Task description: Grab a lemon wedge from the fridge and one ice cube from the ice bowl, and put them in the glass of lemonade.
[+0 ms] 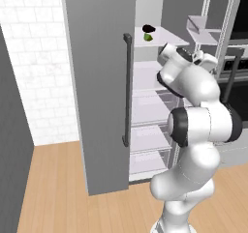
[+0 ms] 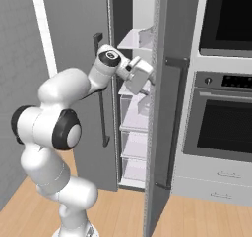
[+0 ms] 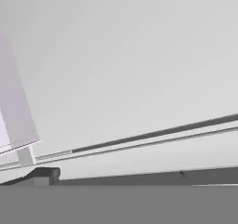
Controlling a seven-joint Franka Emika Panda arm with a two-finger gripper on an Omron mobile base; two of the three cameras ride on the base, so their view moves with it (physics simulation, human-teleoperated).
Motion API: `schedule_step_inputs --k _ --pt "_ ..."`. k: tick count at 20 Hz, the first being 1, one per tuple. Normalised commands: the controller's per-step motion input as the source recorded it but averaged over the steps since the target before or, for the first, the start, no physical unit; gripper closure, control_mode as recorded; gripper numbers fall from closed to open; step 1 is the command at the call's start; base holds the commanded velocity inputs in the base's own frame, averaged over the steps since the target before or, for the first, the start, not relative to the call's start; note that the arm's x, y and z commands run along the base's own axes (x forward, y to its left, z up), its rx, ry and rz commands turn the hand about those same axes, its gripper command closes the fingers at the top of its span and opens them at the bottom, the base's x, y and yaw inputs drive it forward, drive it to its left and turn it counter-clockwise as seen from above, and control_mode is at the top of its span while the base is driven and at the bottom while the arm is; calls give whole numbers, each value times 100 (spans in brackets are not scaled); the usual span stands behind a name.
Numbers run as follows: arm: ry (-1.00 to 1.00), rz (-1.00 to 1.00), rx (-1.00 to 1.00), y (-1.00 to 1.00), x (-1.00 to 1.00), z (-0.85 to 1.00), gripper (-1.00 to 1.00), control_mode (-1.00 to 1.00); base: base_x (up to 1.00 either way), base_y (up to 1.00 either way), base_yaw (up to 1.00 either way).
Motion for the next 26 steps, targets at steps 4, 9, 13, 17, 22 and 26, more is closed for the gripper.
schedule_step_inputs --k 4,9,13,17,22,26 --pt "0 -18 0 -97 -37 1 -100 -100 0 0 0" --pt "-2 -7 0 -59 -4 5 -100 -100 0 0 0" --pt "-14 0 0 1 -4 14 -100 -100 0 0 0" --pt "-21 -1 -4 43 -19 32 -100 -100 0 0 0" --pt "-17 -13 -15 45 4 19 -100 -100 0 0 0" --pt "-4 -22 -9 -6 61 -2 -100 -100 0 0 0"
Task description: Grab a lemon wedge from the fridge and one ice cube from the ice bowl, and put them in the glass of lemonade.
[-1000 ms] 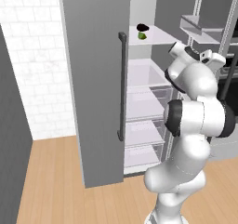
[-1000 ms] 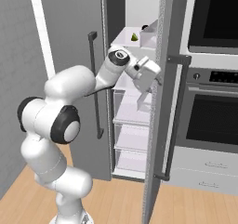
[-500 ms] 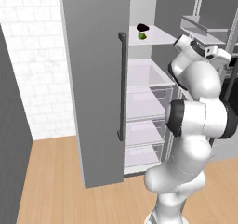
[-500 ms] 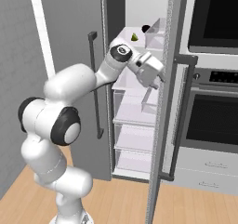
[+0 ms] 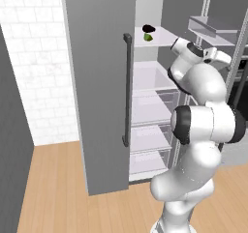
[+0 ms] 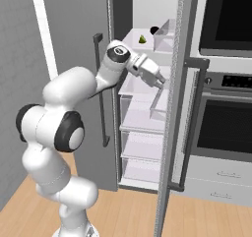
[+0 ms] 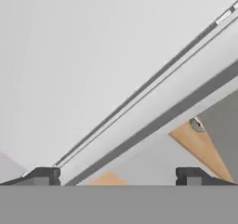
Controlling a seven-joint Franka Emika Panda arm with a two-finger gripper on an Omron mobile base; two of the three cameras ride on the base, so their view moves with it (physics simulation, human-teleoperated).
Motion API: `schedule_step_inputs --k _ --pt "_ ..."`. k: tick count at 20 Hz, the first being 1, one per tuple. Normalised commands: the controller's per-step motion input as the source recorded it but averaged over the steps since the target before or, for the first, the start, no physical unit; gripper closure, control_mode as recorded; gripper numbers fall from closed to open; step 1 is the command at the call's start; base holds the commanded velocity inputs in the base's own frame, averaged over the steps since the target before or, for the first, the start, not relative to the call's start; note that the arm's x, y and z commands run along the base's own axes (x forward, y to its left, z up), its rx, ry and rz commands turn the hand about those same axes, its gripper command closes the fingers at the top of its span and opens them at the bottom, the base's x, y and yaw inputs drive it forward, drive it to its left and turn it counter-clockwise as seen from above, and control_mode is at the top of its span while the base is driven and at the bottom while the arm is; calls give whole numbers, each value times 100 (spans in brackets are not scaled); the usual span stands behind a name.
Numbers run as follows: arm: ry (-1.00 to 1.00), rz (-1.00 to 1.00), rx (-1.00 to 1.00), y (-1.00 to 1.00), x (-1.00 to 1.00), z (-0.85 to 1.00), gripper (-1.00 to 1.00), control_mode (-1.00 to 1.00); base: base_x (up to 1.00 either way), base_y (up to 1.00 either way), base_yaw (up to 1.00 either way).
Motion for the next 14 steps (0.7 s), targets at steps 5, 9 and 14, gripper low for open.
schedule_step_inputs --k 5,9,14 --pt "0 -18 -3 -41 51 -7 -100 -100 0 0 0" --pt "3 -11 0 -88 -4 1 -100 -100 0 0 0" --pt "0 -6 0 -76 -21 1 -100 -100 0 0 0"
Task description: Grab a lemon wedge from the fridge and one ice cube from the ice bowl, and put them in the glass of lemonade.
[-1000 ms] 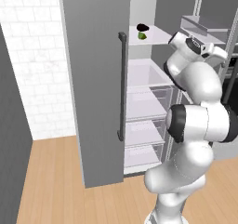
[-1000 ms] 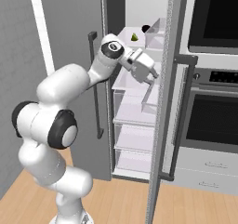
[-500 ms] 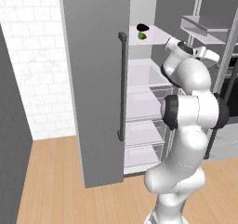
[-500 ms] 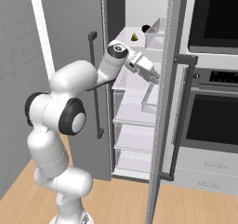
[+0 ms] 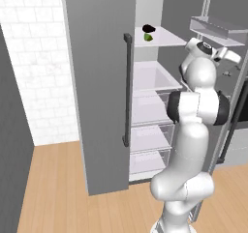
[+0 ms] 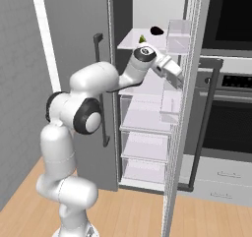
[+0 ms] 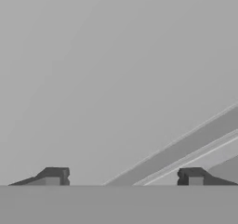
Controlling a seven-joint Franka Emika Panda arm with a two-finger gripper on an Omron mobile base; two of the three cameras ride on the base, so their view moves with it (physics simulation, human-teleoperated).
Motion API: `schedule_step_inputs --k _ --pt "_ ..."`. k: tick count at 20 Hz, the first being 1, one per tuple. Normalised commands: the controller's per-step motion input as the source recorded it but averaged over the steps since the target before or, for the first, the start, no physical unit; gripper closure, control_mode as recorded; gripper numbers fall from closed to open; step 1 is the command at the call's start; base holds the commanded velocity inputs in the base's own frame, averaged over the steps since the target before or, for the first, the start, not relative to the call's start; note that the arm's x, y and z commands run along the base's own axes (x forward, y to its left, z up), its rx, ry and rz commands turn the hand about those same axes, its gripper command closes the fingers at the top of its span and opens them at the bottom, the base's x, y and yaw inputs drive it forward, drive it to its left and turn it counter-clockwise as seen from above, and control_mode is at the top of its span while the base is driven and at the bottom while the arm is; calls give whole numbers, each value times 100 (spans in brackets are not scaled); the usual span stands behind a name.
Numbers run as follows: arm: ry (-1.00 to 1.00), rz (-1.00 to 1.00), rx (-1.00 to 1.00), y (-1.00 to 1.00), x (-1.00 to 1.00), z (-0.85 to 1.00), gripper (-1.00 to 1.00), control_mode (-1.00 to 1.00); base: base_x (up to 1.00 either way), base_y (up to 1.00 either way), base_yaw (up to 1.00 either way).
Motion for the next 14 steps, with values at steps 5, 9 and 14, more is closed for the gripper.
schedule_step_inputs --k 5,9,14 --pt "-1 0 0 2 -8 0 -100 -100 0 0 0" --pt "-12 11 0 83 -43 5 -100 -100 0 0 0" --pt "-11 37 2 100 -49 -4 -100 -100 0 0 0"
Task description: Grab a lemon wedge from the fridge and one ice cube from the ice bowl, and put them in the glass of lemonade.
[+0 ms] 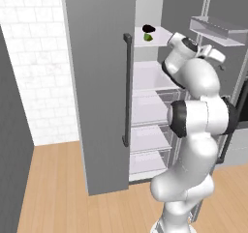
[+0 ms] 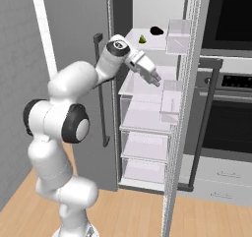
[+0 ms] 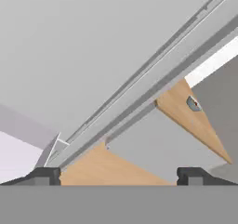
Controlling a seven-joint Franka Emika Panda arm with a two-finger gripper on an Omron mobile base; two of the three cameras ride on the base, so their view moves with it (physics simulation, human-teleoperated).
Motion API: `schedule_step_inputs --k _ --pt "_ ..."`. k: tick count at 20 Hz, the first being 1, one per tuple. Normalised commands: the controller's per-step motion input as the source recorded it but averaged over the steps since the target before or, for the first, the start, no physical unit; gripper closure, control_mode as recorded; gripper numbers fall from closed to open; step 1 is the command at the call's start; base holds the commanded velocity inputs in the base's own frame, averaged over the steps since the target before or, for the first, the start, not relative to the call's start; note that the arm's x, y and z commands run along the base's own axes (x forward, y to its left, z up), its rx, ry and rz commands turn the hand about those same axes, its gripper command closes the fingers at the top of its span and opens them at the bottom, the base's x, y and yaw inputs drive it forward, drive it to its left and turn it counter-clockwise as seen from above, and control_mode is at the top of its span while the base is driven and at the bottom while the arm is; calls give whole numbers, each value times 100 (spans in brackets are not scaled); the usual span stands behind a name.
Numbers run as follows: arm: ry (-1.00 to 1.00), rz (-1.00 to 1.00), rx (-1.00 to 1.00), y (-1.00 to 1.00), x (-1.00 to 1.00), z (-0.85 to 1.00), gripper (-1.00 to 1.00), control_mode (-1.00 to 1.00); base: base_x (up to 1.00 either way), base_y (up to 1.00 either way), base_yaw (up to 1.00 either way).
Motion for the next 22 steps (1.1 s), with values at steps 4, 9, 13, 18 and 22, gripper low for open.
schedule_step_inputs --k 4,9,13,18,22 --pt "-7 63 19 100 -25 -50 -100 -100 0 0 0" --pt "-1 71 26 93 -13 -53 -100 -100 0 0 0" --pt "-1 67 34 85 -3 -21 -100 -100 0 0 0" --pt "3 62 29 81 -14 2 -100 -100 0 0 0" --pt "2 45 13 27 -80 41 -100 -100 0 0 0"
